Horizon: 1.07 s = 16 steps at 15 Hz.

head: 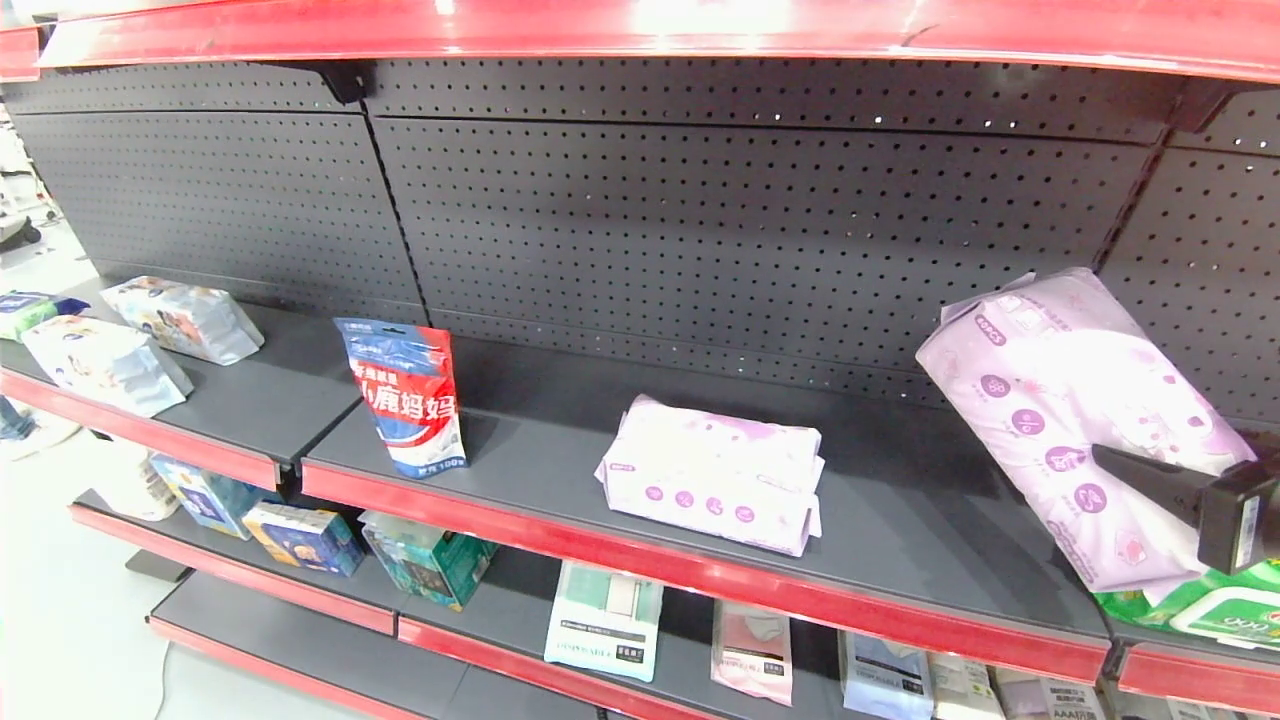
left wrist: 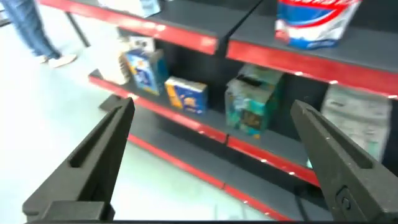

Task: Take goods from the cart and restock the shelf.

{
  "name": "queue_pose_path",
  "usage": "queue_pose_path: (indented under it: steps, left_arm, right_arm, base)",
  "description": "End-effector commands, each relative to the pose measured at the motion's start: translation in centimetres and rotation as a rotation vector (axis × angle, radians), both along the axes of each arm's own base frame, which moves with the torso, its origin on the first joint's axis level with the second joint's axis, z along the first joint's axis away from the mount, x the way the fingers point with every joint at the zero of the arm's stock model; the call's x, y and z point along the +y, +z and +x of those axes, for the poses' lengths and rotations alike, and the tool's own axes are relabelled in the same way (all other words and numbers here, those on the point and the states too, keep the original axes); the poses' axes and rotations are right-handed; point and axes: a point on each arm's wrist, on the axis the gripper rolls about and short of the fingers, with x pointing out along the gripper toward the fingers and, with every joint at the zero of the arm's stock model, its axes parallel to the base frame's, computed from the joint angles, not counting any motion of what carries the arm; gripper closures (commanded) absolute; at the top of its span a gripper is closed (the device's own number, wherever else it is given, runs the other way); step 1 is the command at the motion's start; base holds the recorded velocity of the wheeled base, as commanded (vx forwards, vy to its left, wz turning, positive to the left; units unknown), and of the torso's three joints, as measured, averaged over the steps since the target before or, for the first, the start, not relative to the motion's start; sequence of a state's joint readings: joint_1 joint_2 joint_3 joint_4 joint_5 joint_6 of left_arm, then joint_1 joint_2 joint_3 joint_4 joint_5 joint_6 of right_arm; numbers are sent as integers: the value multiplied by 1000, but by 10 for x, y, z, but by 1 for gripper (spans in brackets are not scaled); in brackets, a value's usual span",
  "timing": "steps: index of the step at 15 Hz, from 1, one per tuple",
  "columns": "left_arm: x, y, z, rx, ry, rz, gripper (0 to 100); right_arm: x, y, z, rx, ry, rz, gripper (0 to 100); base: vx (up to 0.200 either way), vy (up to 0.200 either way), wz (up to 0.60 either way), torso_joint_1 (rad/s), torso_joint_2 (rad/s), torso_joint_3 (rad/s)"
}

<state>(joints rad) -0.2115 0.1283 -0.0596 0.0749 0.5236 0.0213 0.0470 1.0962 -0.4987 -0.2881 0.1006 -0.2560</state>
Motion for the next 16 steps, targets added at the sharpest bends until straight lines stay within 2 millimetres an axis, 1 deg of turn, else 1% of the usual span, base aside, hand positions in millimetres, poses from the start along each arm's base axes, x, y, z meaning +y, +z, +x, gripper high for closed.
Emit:
queue_pose_path:
  steps: [1,3,4,5,6,7,8,9,11,13,14,15,16]
  left_arm:
    - [-2,2,5,74,71,44,0]
    - [-3,2,3,87,169,68,0]
    - [-3,2,3,86,179,68,0]
    - [-5,1,0,71,307,63,0]
    - [-8,1,-2,35,274,50,0]
    - [-10,0,-4,-6,64,30,0]
    - [-11,-1,-5,-35,-83,13,0]
    - [-10,-2,-6,-56,-147,-7,0]
    - [-13,-4,-6,-101,-229,-71,0]
    - [-14,-3,-7,-117,-268,-93,0]
    - [-14,-4,-7,-121,-265,-89,0]
    - [-14,-5,-9,-135,-260,-34,0]
    - [-14,-7,-7,-158,-262,-19,0]
  right_arm:
    - [0,-1,0,2,1,0,100]
    - [0,-1,0,5,1,1,100]
    - [0,-1,0,4,1,1,100]
    - [0,-2,0,7,0,3,100]
    - [0,-3,-1,12,0,2,100]
    - [0,-4,-1,15,0,2,100]
    - [0,-4,-1,15,0,2,100]
    - [0,-4,0,15,0,2,100]
    - [0,-4,-1,15,0,2,100]
    - [0,-4,-1,16,0,2,100]
    - [0,-4,-1,16,0,2,100]
    - [0,-4,0,18,0,2,100]
    - [0,-5,-1,18,0,2,100]
  base:
    - [0,0,0,0,0,0]
    - [0,0,0,0,0,0]
    - [0,0,0,0,0,0]
    - [0,0,0,0,0,0]
    - [0,0,0,0,0,0]
    - [0,0,0,0,0,0]
    - [0,0,0,0,0,0]
    - [0,0,0,0,0,0]
    - [0,0,0,0,0,0]
    - [0,0,0,0,0,0]
    - [0,0,0,0,0,0]
    - [0,0,0,0,0,0]
    - [0,0,0,0,0,0]
